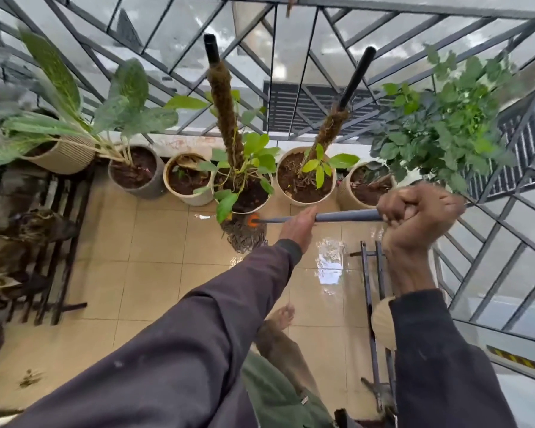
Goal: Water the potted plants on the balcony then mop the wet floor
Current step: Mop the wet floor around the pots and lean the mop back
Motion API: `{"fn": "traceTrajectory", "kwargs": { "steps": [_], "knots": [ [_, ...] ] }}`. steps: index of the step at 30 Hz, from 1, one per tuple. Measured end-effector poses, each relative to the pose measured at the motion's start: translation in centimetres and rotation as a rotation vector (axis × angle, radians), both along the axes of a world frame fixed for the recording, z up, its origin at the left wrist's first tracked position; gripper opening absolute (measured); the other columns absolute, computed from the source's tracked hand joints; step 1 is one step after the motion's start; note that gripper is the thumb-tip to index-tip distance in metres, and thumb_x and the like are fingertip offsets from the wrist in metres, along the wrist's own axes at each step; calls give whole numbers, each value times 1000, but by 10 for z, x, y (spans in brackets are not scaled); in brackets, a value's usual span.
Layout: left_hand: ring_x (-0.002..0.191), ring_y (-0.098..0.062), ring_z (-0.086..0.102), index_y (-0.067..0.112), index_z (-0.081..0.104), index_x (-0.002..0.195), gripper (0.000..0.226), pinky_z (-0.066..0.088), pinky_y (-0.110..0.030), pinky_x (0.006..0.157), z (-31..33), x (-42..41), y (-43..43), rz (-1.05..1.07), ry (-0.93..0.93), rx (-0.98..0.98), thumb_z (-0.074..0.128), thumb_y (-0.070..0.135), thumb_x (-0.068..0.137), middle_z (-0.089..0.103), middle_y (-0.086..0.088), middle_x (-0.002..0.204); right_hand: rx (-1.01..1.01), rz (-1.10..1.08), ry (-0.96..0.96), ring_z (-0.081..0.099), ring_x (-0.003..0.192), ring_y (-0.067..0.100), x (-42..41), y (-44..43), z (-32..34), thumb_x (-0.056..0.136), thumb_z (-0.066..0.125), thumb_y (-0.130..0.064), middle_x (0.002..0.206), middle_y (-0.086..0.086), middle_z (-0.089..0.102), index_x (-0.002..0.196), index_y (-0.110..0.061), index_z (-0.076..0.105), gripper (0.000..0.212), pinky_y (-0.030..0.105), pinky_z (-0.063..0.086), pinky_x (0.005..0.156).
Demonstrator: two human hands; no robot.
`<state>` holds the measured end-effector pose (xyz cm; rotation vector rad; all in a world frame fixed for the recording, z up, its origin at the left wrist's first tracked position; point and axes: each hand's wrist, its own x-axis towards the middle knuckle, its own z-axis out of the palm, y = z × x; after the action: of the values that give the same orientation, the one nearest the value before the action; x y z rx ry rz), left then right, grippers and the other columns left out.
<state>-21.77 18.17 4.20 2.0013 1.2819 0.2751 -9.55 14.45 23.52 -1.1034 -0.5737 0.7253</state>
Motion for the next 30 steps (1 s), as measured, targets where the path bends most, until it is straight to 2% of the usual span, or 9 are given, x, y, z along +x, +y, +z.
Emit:
{"fn": "traceTrajectory", "kwargs": {
  "steps": [2,6,10,13,17,21,24,30],
  "knots": [
    [98,-42,65,4,59,126,49,47,-48,78,-7,-23,-1,36,24,-17,50,-17,83,67,-22,109,-47,14,19,29,30,10,-12,6,-4,72,47,3,36,-12,32,40,-25,50,43,20,31,49],
    [108,-39,62,11,49,143,57,43,-47,89,-13,-85,-7,58,215,-54,42,-12,91,65,-21,118,-122,101,34,29,32,9,-52,13,-20,74,46,5,36,-12,33,40,-25,50,46,20,30,48],
    [111,-40,60,11,45,144,56,42,-48,89,-17,-139,-11,69,313,-71,38,-11,94,63,-19,121,-152,185,100,27,34,8,-98,11,-33,74,48,4,38,-9,32,41,-26,49,45,23,31,51],
    [112,-41,61,14,44,145,57,44,-48,89,-16,-157,-10,56,297,-102,40,-10,93,63,-18,123,-127,194,98,28,35,8,-118,8,-26,72,55,-3,38,-8,32,41,-26,51,40,24,32,54],
    [107,-39,63,14,52,134,55,48,-49,85,-1,-158,5,40,185,-70,46,-13,86,65,-15,120,14,173,14,26,34,10,-130,17,6,74,43,13,39,-9,33,45,-28,52,51,25,31,52],
    [87,-39,66,13,58,115,44,53,-47,68,15,-156,30,93,86,58,53,-15,81,67,-12,99,107,183,-74,28,33,13,-146,35,33,72,41,16,39,-10,35,46,-28,54,53,27,30,48],
    [69,-35,65,11,62,101,33,47,-40,54,17,-163,47,129,57,140,63,-14,80,64,-9,85,106,202,-145,32,35,13,-164,41,34,71,42,18,42,-11,38,48,-31,56,56,28,32,52],
    [82,-37,67,5,65,108,31,55,-45,67,-19,-208,56,70,13,112,62,-14,83,66,-13,99,-67,172,-151,30,44,18,-215,24,-8,78,54,-3,48,-12,39,48,-29,51,40,41,27,45]
  ]
}}
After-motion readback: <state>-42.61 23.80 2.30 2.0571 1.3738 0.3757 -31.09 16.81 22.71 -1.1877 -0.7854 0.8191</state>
